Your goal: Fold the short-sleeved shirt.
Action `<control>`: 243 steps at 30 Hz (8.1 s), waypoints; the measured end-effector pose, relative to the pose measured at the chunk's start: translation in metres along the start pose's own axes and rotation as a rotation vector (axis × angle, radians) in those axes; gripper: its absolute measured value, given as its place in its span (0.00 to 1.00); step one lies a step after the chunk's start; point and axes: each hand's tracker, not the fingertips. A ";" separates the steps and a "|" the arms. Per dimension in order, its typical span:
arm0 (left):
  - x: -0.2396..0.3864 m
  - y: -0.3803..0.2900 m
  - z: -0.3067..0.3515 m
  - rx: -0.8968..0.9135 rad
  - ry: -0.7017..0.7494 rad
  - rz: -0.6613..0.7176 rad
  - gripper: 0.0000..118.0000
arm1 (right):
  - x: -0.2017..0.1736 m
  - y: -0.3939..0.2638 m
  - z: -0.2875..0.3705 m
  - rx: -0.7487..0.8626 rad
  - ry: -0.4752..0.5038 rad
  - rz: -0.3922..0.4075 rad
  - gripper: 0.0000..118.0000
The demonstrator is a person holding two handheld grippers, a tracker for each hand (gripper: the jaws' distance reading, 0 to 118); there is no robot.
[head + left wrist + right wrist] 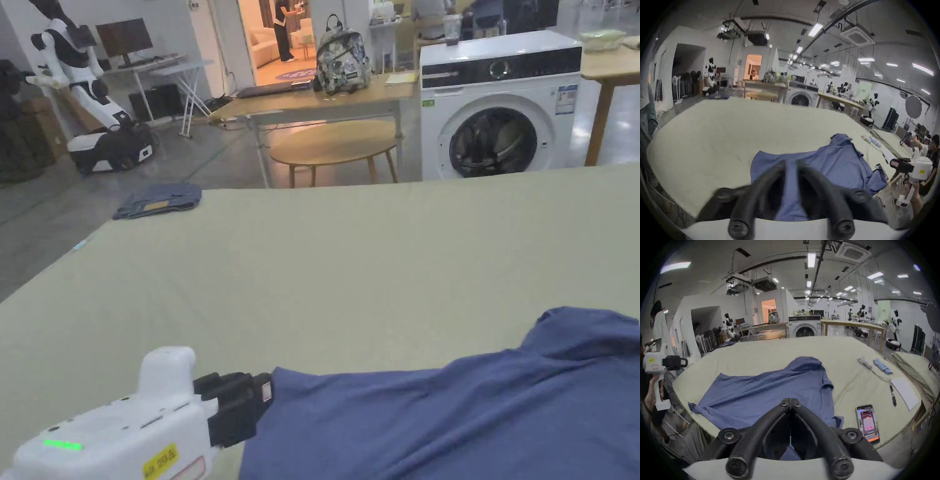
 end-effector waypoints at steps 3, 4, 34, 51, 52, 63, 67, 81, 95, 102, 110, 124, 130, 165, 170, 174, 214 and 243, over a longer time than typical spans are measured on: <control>-0.018 0.023 -0.081 -0.161 0.023 -0.003 0.49 | 0.013 -0.006 -0.008 -0.042 0.001 -0.083 0.00; -0.028 0.027 -0.112 -0.240 0.054 -0.014 0.49 | 0.017 -0.007 -0.010 -0.047 -0.003 -0.101 0.00; -0.049 0.005 -0.235 -0.510 0.132 -0.008 0.00 | 0.140 0.117 -0.338 -0.496 -0.224 -0.052 0.22; -0.043 0.130 0.014 0.127 -0.037 0.051 0.00 | 0.073 0.248 -0.048 0.063 -0.001 -0.018 0.00; -0.042 0.144 0.034 0.198 -0.050 0.034 0.00 | 0.072 0.259 -0.031 0.108 -0.010 -0.013 0.00; 0.004 0.292 0.116 0.458 -0.011 -0.075 0.00 | 0.033 0.424 0.018 0.400 -0.061 0.028 0.00; 0.010 0.342 0.098 0.498 0.042 -0.097 0.00 | 0.014 0.483 0.002 0.429 -0.118 0.081 0.00; 0.008 0.414 -0.006 0.458 0.148 -0.157 0.00 | 0.010 0.561 -0.107 0.455 -0.202 0.106 0.00; -0.029 0.356 -0.104 0.313 0.154 -0.126 0.00 | 0.019 0.504 -0.195 0.332 -0.174 0.097 0.00; -0.056 0.283 -0.114 0.247 0.088 -0.066 0.00 | 0.050 0.448 -0.231 0.217 -0.146 0.025 0.00; -0.036 0.163 -0.037 0.227 0.045 -0.047 0.00 | 0.071 0.306 -0.117 0.220 -0.093 -0.021 0.00; -0.076 -0.141 0.044 -0.010 0.072 0.250 0.00 | 0.095 -0.016 -0.026 -0.088 -0.142 -0.231 0.00; -0.075 -0.171 0.040 -0.102 0.038 0.209 0.00 | 0.078 -0.071 -0.012 -0.138 -0.184 -0.218 0.00; -0.042 -0.120 0.064 -0.066 0.087 0.035 0.50 | -0.002 -0.018 0.034 0.036 -0.022 -0.043 0.00; -0.077 -0.169 0.011 -0.187 0.107 0.074 0.50 | 0.005 -0.028 0.035 -0.011 -0.053 -0.063 0.00; -0.064 -0.175 0.004 -0.164 0.126 0.010 0.26 | 0.009 -0.034 0.035 -0.044 -0.095 -0.050 0.00; -0.090 0.002 -0.173 -0.185 0.040 0.091 0.05 | 0.094 0.053 -0.231 -0.173 -0.140 -0.190 0.21; 0.004 -0.088 0.057 0.038 -0.027 0.045 0.00 | -0.014 -0.031 -0.022 -0.025 -0.004 0.067 0.00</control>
